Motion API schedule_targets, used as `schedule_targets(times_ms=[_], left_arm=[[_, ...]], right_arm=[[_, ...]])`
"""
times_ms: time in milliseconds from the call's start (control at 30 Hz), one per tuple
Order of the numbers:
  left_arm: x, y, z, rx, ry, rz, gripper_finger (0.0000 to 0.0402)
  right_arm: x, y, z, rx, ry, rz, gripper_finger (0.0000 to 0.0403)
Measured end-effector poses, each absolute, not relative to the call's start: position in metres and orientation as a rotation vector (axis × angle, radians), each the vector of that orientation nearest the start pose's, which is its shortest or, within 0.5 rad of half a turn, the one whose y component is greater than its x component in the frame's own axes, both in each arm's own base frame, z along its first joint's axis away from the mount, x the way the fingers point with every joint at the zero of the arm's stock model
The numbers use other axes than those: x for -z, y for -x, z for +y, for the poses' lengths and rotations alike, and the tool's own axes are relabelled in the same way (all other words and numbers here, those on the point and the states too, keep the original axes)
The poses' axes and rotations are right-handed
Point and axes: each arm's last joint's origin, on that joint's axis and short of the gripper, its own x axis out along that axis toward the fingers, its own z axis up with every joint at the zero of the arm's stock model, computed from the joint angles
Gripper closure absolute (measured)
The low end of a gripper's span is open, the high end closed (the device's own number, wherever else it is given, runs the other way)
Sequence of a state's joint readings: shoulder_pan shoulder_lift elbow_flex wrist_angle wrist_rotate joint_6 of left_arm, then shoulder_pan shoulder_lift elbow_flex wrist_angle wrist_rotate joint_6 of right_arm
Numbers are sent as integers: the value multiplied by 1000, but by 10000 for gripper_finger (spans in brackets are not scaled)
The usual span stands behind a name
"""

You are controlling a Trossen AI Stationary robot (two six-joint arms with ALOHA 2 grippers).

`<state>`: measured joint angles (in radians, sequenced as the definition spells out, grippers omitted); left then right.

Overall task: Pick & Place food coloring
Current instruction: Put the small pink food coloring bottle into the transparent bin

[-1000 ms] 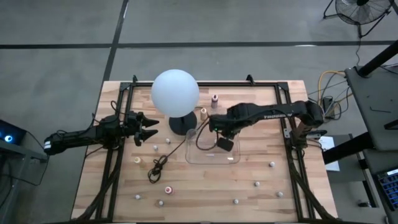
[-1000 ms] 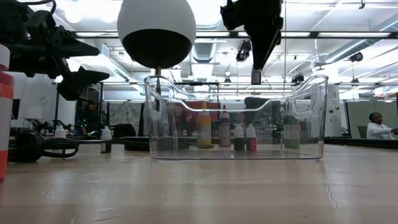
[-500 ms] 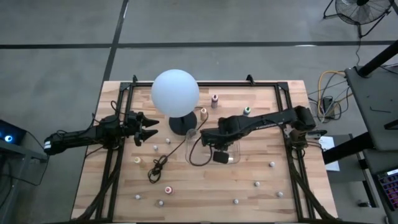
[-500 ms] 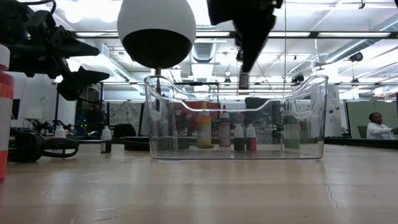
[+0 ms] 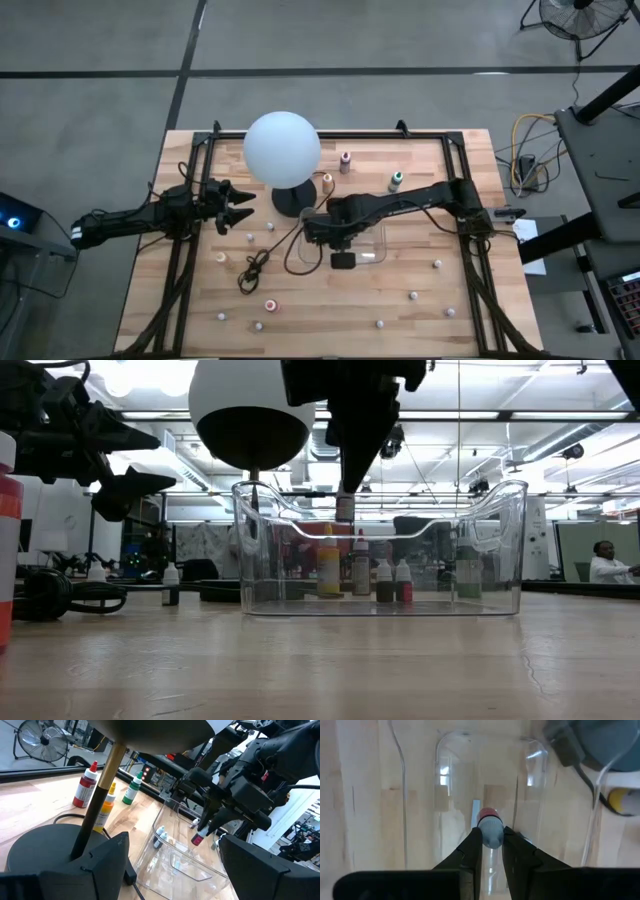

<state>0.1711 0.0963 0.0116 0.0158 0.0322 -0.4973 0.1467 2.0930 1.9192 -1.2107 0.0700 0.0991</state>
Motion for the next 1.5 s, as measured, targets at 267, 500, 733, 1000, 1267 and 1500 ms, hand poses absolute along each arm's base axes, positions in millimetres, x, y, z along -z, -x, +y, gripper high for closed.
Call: schedule_targets(times_ms=[267,500,733,1000,1267,1500], left_arm=[[-161,-102,17,-153,503,32,122],[-161,-102,17,-153,503,32,122],[-161,-102,17,-153,503,32,122],[-161,-102,17,-153,503,32,122],[-161,-102,17,-153,503,31,122],[-161,-102,17,-153,503,31,122]], right_arm=[[-230,-414,50,-10,96,1413,353],[-218,-416,33,5,90,1408,353],[-212,-417,22,9,90,1392,353],[-193,-413,16,-5,86,1408,353],[-179,-410,14,-16,96,1411,353],[-177,-410,10,-10,92,1410,352]])
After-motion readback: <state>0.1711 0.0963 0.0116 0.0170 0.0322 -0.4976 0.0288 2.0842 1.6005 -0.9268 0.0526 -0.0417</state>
